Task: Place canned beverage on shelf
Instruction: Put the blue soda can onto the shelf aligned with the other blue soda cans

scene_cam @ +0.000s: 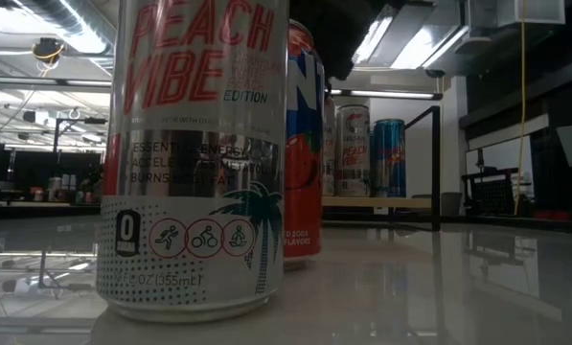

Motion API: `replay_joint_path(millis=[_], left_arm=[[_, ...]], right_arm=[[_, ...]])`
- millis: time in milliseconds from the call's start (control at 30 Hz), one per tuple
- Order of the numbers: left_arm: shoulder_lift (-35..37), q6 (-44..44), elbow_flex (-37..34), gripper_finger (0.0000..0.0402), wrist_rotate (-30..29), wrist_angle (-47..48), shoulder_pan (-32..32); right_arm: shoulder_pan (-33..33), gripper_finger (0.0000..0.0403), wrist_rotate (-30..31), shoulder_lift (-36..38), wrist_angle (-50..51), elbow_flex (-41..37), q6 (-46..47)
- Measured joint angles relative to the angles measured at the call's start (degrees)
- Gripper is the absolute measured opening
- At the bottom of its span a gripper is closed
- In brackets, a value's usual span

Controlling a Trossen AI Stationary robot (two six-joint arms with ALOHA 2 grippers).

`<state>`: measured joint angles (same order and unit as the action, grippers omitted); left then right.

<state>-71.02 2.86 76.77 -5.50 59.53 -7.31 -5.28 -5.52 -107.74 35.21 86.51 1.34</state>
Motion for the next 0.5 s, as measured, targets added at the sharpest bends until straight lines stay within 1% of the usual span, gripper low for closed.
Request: replay_joint_path(millis=[300, 500], left_arm=[[0.0, 0.0, 0.0, 0.0328, 0.0, 0.0, 0.0], [0.0, 0.0, 0.0, 0.0328, 0.0, 0.0, 0.0]], right_arm=[[0.0, 0.0362, 0.0, 0.1, 5.6, 7.4, 0.0], [0.0, 0.0362, 0.0, 0.1, 7.3, 10.2, -0.1]])
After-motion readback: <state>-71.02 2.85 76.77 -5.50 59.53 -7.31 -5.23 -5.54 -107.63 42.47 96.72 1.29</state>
